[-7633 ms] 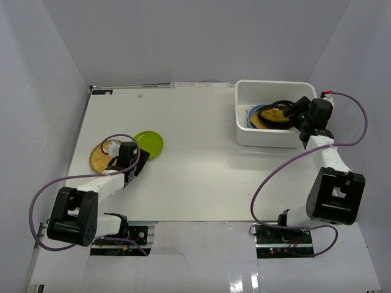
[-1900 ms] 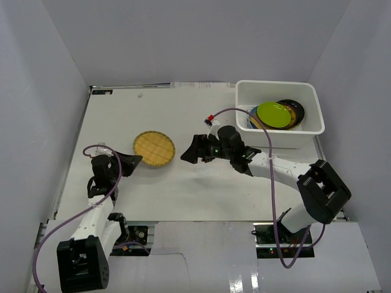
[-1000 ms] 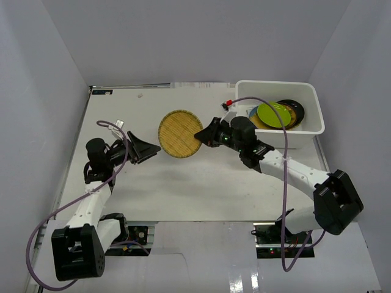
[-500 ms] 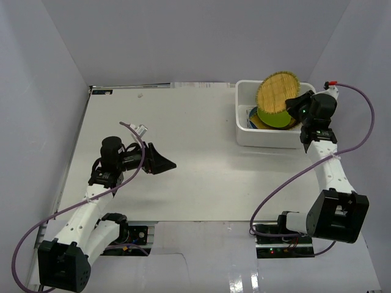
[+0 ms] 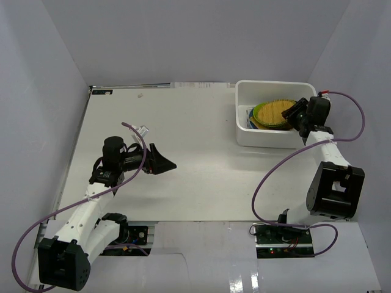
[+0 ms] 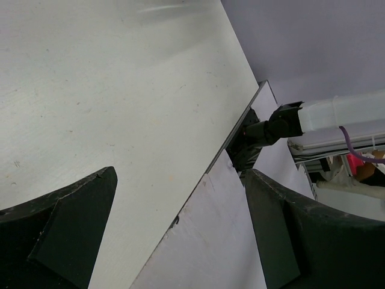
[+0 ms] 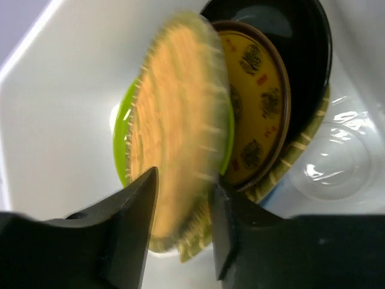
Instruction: Place the plates into the plastic bin on the countertop
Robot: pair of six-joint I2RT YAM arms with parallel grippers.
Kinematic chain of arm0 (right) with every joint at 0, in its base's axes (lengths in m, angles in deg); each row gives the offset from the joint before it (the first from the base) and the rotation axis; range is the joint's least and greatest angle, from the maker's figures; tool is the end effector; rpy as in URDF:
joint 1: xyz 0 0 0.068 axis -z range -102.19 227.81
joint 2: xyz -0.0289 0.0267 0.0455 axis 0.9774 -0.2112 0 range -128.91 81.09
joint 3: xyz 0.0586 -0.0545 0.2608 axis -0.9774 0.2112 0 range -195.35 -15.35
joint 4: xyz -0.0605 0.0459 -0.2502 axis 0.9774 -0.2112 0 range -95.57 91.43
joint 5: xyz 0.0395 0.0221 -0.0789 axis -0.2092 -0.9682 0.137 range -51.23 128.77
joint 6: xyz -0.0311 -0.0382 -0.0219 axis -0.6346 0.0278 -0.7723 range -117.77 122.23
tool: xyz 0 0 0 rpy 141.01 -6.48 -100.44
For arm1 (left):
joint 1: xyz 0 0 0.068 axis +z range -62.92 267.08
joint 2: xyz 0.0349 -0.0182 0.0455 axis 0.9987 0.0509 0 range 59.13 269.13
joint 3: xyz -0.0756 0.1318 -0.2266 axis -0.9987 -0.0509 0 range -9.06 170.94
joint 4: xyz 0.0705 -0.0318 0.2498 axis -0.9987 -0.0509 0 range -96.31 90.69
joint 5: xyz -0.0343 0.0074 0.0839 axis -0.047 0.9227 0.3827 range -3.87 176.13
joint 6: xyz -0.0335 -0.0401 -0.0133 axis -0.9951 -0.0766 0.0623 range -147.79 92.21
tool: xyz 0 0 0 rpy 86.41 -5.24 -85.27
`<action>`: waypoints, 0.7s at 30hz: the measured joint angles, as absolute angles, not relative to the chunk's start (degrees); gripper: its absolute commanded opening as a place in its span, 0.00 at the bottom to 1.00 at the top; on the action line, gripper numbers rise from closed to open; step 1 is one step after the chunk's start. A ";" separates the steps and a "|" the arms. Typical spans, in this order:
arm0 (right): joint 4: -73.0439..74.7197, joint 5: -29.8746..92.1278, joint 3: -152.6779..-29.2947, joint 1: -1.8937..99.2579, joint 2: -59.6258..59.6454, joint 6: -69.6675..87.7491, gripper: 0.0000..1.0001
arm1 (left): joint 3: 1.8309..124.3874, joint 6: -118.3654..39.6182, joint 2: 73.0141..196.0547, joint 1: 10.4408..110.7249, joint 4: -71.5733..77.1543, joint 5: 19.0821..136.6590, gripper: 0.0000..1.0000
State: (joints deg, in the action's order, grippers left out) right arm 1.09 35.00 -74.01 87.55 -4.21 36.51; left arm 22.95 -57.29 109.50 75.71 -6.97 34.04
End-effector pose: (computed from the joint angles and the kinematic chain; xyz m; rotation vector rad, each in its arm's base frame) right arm 0.3373 -0.0555 0.2706 0.7324 1.9225 0.3341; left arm 0.1800 -0.0648 0.2546 0.2889 2.0783 -1.3566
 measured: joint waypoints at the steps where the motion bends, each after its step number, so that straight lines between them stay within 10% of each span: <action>1: 1.07 35.41 -74.09 87.55 -4.14 36.25 0.67 | 22.95 -57.20 109.52 75.71 -7.06 34.21 0.98; 7: -0.30 36.55 -74.27 87.17 -0.75 34.67 0.99 | 23.47 -56.81 110.33 75.71 -7.45 35.02 0.98; 21: -0.89 32.20 -73.37 85.69 20.80 35.24 0.96 | 33.03 -59.10 112.86 75.71 -7.67 37.69 0.98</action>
